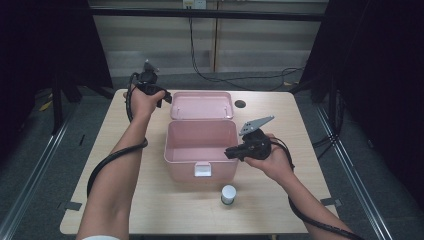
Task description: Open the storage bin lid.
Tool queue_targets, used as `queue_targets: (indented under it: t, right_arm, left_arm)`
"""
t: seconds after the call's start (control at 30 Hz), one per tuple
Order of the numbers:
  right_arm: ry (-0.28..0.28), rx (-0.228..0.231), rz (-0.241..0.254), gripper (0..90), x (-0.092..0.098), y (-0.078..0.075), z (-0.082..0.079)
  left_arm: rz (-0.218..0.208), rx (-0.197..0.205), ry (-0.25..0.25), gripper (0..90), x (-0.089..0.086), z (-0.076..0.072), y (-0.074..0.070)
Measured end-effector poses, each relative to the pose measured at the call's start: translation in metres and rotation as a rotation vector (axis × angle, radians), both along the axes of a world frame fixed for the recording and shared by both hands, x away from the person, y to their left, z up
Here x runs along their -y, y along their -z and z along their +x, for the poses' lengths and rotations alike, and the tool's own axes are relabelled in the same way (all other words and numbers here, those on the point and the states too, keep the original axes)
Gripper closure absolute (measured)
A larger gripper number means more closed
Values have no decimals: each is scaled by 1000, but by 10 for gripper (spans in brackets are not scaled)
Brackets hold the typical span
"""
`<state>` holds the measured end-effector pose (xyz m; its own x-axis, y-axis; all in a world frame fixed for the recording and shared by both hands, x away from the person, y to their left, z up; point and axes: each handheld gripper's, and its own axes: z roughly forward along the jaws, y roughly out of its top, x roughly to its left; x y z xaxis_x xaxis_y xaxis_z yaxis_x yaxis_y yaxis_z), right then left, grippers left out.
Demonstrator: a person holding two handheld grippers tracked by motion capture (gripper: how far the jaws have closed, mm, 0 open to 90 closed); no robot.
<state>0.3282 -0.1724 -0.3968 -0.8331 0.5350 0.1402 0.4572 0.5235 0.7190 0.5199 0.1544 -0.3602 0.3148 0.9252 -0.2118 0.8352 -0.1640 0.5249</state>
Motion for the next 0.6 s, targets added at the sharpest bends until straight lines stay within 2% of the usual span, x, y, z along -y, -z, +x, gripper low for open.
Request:
queue_targets:
  t: [0.17, 0.27, 0.33, 0.53, 0.6]
  right_arm:
    - [19, 12, -10, 777, 1, -7, -2]
    - [27, 17, -21, 743, 3, -11, -3]
    - [45, 25, -21, 684, 5, -15, -4]
    - [73, 25, -21, 599, 7, -19, -6]
    - [83, 29, -21, 566, 8, -22, -6]
  left_arm:
    - [1, 15, 15, 384, -10, -12, -4]
    - [-16, 32, 28, 384, -17, -20, -5]
    - [-22, 47, 35, 379, -23, -26, -4]
    - [-47, 65, 56, 371, -31, -36, -2]
    - [-43, 67, 62, 353, -36, -40, -2]
